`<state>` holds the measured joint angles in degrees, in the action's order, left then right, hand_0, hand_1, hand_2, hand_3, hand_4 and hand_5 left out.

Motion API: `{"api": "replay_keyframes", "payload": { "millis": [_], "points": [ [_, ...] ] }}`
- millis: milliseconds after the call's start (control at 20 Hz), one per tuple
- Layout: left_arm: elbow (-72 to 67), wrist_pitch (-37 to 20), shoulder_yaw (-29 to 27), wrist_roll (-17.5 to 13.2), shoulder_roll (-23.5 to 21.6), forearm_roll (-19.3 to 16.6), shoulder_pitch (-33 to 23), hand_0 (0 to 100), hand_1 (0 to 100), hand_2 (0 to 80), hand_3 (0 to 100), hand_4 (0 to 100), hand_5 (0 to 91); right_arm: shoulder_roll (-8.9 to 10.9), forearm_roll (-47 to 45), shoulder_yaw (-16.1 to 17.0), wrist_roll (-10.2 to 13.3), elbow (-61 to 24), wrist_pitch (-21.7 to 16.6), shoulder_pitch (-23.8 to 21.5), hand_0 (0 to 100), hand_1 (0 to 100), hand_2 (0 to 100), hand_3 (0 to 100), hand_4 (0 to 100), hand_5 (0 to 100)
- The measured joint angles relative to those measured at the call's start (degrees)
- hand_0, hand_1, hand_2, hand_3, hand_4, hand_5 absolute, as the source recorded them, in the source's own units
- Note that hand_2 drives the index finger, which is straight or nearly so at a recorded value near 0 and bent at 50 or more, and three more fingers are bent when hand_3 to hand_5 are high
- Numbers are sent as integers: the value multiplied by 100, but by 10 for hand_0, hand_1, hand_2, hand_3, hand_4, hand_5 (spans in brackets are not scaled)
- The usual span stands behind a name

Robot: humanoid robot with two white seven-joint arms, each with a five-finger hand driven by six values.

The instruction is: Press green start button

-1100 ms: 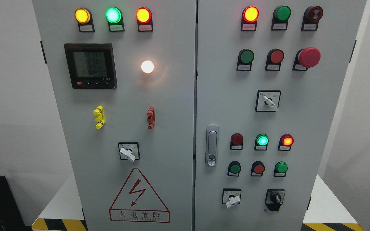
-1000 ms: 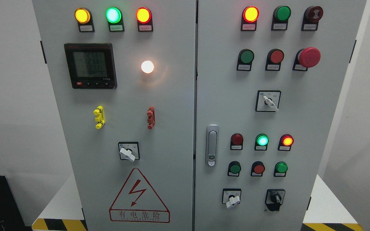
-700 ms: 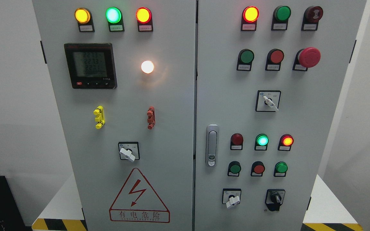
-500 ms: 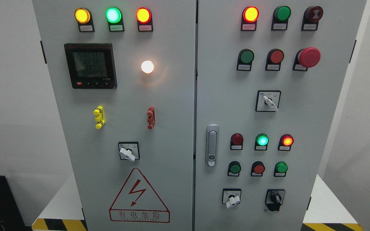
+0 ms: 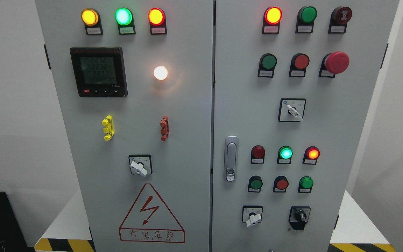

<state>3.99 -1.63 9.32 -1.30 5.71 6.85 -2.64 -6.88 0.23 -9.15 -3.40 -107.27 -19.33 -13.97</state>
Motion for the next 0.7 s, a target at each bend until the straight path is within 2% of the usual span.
{"api": "replay_keyframes", "payload": {
  "millis": [150, 200, 250, 350, 550, 650, 700],
  "points": [
    [0, 0, 0, 0, 0, 0, 0, 120, 556, 0, 0, 0, 0, -3, 306, 56, 45, 24, -69, 194, 67, 131, 0, 67, 74, 0],
    [0, 0, 0, 0, 0, 0, 0, 120, 556, 0, 0, 0, 0, -5, 436, 75, 70, 40, -95, 260, 66, 142, 0, 109, 128, 0],
    [0, 0, 0, 0, 0, 0, 0, 120, 556, 0, 0, 0, 0, -7, 557, 98, 140, 61, -120, 346, 68, 145, 0, 108, 127, 0],
    [0, 0, 0, 0, 0, 0, 0, 120, 556, 0, 0, 0, 0, -11, 853, 147, 240, 113, -183, 505, 68, 177, 0, 169, 175, 3],
    [-1, 0, 0, 0, 0, 0, 0, 120, 556, 0, 0, 0, 0, -21, 1492, 248, 330, 211, -295, 786, 94, 195, 0, 241, 230, 102],
    [-1, 0, 0, 0, 0, 0, 0, 120, 556, 0, 0, 0, 0, -25, 1816, 296, 369, 247, -316, 885, 98, 212, 0, 325, 335, 221],
    [0, 0, 0, 0, 0, 0, 0, 120, 556, 0, 0, 0, 0, -27, 1980, 325, 380, 266, -319, 927, 102, 217, 0, 334, 343, 249]
  ]
}}
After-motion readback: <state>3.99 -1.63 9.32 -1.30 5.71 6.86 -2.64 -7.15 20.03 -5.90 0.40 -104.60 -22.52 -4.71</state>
